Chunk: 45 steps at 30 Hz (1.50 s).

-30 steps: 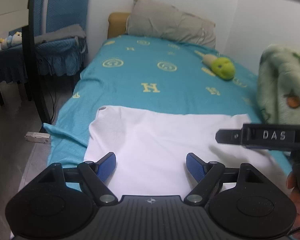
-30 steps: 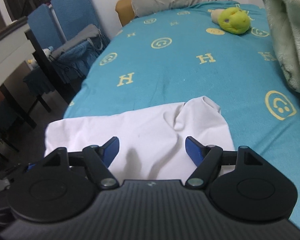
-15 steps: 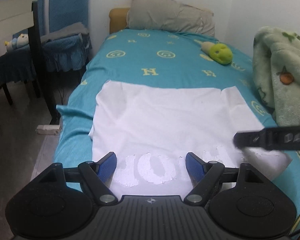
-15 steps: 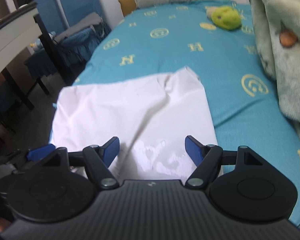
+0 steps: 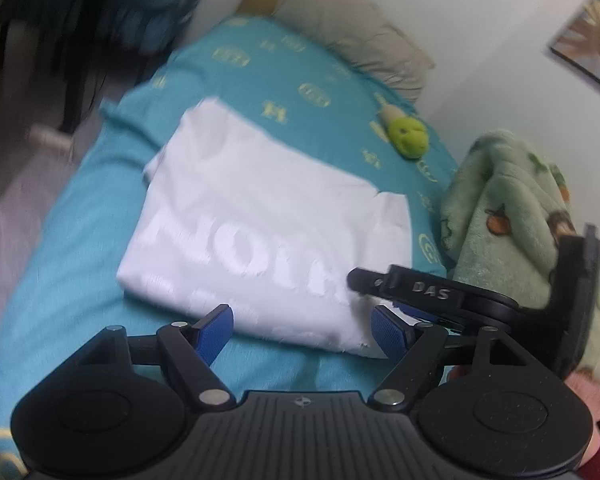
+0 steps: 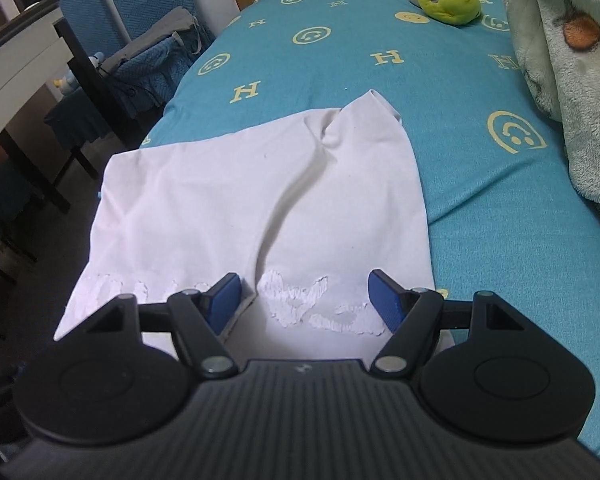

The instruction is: Fold clothes

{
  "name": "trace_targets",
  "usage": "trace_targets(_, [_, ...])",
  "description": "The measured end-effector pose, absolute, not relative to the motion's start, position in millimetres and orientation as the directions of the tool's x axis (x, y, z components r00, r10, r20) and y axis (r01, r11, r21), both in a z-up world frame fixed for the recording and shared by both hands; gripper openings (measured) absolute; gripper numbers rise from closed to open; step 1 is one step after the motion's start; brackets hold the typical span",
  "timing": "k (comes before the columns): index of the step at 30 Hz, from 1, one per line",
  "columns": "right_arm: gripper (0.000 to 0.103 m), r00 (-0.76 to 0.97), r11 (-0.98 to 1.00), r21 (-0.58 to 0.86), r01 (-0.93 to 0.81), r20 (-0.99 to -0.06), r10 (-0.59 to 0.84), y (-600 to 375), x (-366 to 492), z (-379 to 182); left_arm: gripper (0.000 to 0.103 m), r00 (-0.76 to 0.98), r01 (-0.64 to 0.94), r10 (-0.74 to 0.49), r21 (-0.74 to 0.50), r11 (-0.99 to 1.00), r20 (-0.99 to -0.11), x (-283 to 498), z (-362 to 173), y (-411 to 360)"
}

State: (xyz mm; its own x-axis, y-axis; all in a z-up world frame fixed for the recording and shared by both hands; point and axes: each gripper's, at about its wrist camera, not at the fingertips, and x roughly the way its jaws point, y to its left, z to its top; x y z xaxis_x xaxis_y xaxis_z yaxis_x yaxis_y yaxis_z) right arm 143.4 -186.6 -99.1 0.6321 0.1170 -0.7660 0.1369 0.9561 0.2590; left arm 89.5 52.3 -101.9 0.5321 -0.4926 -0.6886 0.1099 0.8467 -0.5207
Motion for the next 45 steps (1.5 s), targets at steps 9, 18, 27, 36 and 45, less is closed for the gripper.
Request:
trace_targets(9, [0.072, 0.638, 0.958, 0.249, 0.144, -0.763, 0.103, -184.4, 141.4, -99.4, 0.073, 0.503, -0.184, -0.569, -0.724, 0.665, -0.651, 122.9, -159.0, 81.8])
trace_targets(18, [0.073, 0.670, 0.934, 0.304, 0.189, -0.735, 0.104, -190.4, 134.2, -86.2, 0.032, 0.580, -0.296, -0.573, -0.805, 0.514, -0.579, 127.8, -176.0, 110.4])
trace_targets(27, [0.076, 0.756, 0.537, 0.831, 0.145, -0.444, 0.482, -208.7, 95.3, -69.9, 0.023, 0.654, -0.177, -0.597, -0.861, 0.478, -0.465, 122.9, -154.3, 104.0])
trace_targets(36, [0.093, 0.658, 0.228, 0.916, 0.330, -0.396, 0.641, -185.7, 98.4, -131.2, 0.023, 0.663, -0.179, -0.598, -0.870, 0.459, -0.451, 116.1, -153.7, 110.2])
trace_targets(45, [0.082, 0.772, 0.132, 0.850, 0.510, -0.520, 0.365, -219.1, 82.3, -160.0, 0.022, 0.676, -0.206, -0.596, -0.887, 0.413, -0.434, 114.5, -157.5, 115.8])
